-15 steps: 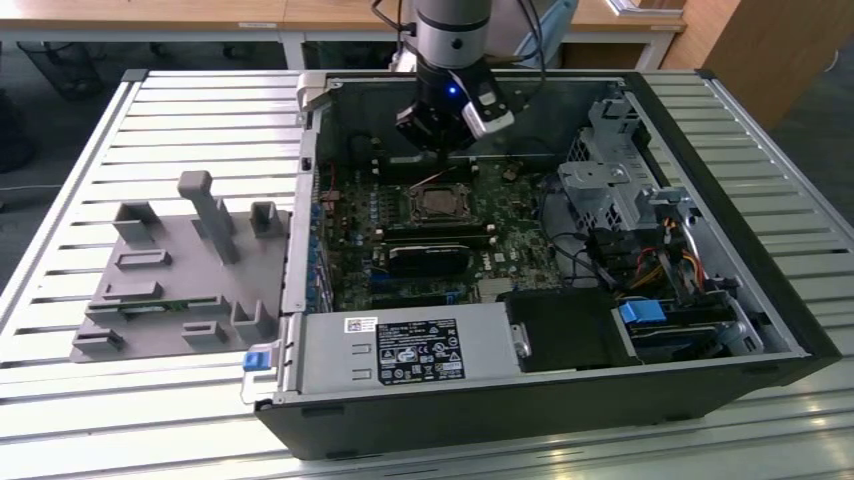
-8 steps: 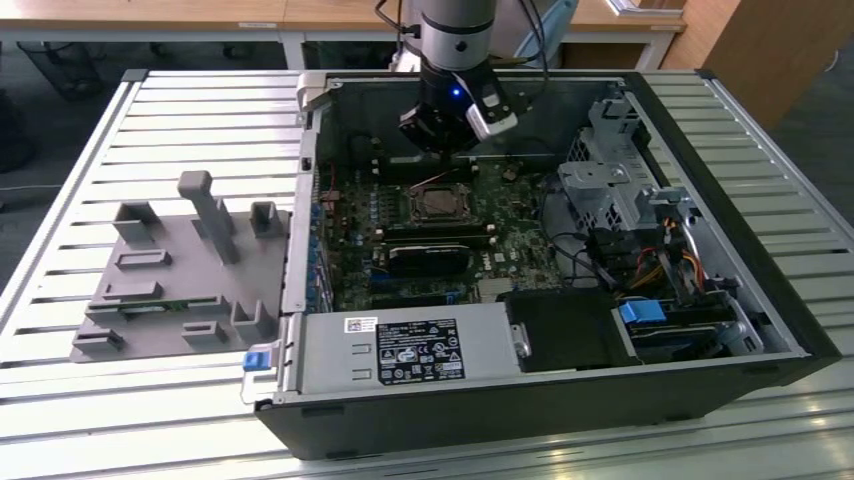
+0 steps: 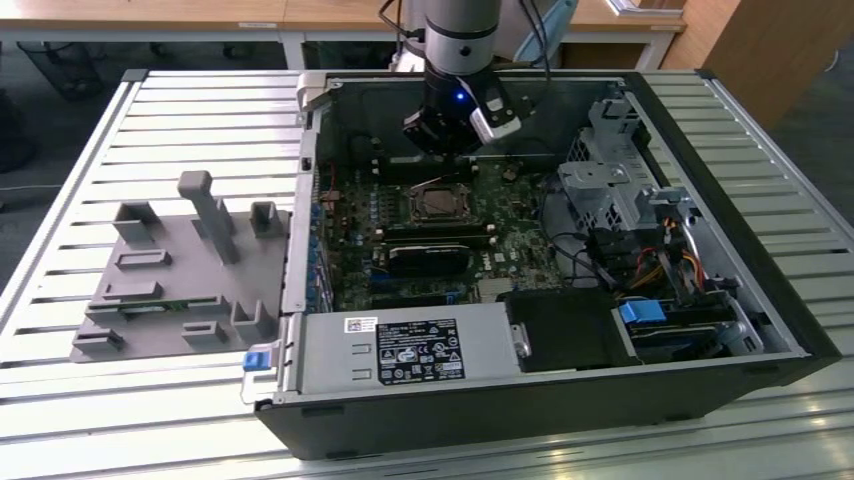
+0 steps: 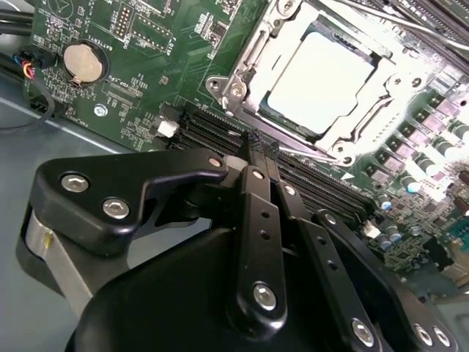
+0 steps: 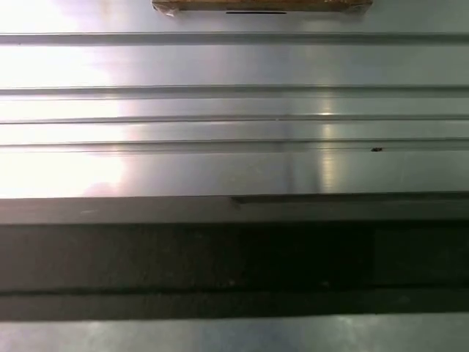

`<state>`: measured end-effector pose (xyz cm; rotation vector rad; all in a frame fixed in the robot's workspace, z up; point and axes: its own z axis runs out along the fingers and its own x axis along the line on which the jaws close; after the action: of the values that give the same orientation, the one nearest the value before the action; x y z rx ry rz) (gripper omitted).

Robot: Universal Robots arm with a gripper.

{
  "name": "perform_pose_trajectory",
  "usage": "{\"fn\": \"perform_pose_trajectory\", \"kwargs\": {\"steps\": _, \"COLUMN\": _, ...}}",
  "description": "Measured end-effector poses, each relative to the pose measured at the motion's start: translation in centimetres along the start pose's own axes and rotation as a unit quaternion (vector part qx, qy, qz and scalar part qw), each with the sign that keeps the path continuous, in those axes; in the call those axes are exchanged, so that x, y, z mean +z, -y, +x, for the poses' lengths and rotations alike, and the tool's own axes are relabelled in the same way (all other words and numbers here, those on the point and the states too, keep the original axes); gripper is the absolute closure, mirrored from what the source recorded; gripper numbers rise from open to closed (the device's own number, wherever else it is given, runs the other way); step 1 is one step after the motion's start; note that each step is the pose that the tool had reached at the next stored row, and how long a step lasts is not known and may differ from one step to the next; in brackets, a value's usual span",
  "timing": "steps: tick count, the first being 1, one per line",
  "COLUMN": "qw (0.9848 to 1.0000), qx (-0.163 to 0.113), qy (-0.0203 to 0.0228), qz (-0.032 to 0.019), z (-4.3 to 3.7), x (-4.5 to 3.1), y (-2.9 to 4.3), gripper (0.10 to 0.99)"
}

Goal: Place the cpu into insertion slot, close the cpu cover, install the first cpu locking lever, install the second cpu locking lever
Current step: 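Install the first cpu locking lever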

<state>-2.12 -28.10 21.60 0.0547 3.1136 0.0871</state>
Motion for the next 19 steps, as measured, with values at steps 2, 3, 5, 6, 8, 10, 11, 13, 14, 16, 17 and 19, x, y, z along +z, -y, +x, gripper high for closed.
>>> {"fn": "perform_pose_trajectory", "kwargs": {"steps": 2, "qw": 1.0000, "qx": 0.000, "qy": 0.0000, "qz": 0.0000, "z": -0.06, "x": 0.18, "y": 0.01, "gripper": 0.980}}
{"fn": "perform_pose_trajectory", "kwargs": {"steps": 3, "qw": 1.0000, "qx": 0.000, "qy": 0.0000, "qz": 0.0000, "z": -0.11, "x": 0.26, "y": 0.01, "gripper": 0.980}}
{"fn": "perform_pose_trajectory", "kwargs": {"steps": 5, "qw": 1.0000, "qx": 0.000, "qy": -0.0001, "qz": 0.0000, "z": -0.22, "x": 0.41, "y": 0.01, "gripper": 0.980}}
{"fn": "perform_pose_trajectory", "kwargs": {"steps": 6, "qw": 1.0000, "qx": 0.000, "qy": -0.0001, "qz": 0.0000, "z": -0.26, "x": 0.49, "y": 0.02, "gripper": 0.980}}
{"fn": "perform_pose_trajectory", "kwargs": {"steps": 8, "qw": 1.0000, "qx": 0.000, "qy": -0.0001, "qz": 0.0001, "z": -0.30, "x": 0.65, "y": 0.03, "gripper": 0.980}}
{"fn": "perform_pose_trajectory", "kwargs": {"steps": 10, "qw": 1.0000, "qx": 0.000, "qy": -0.0001, "qz": 0.0002, "z": -0.34, "x": 0.80, "y": 0.03, "gripper": 0.980}}
{"fn": "perform_pose_trajectory", "kwargs": {"steps": 11, "qw": 1.0000, "qx": 0.000, "qy": -0.0001, "qz": 0.0003, "z": -0.35, "x": 0.87, "y": 0.04, "gripper": 0.980}}
{"fn": "perform_pose_trajectory", "kwargs": {"steps": 13, "qw": 1.0000, "qx": 0.000, "qy": -0.0001, "qz": 0.0005, "z": -0.36, "x": 1.00, "y": 0.04, "gripper": 0.980}}
{"fn": "perform_pose_trajectory", "kwargs": {"steps": 14, "qw": 1.0000, "qx": 0.000, "qy": -0.0001, "qz": 0.0007, "z": -0.37, "x": 1.06, "y": 0.05, "gripper": 0.980}}
{"fn": "perform_pose_trajectory", "kwargs": {"steps": 16, "qw": 1.0000, "qx": 0.000, "qy": -0.0001, "qz": 0.0014, "z": -0.38, "x": 1.17, "y": 0.05, "gripper": 0.980}}
{"fn": "perform_pose_trajectory", "kwargs": {"steps": 17, "qw": 1.0000, "qx": 0.000, "qy": -0.0001, "qz": 0.0018, "z": -0.38, "x": 1.23, "y": 0.05, "gripper": 0.980}}
{"fn": "perform_pose_trajectory", "kwargs": {"steps": 19, "qw": 1.0000, "qx": 0.000, "qy": 0.0000, "qz": 0.0026, "z": -0.39, "x": 1.34, "y": 0.06, "gripper": 0.980}}
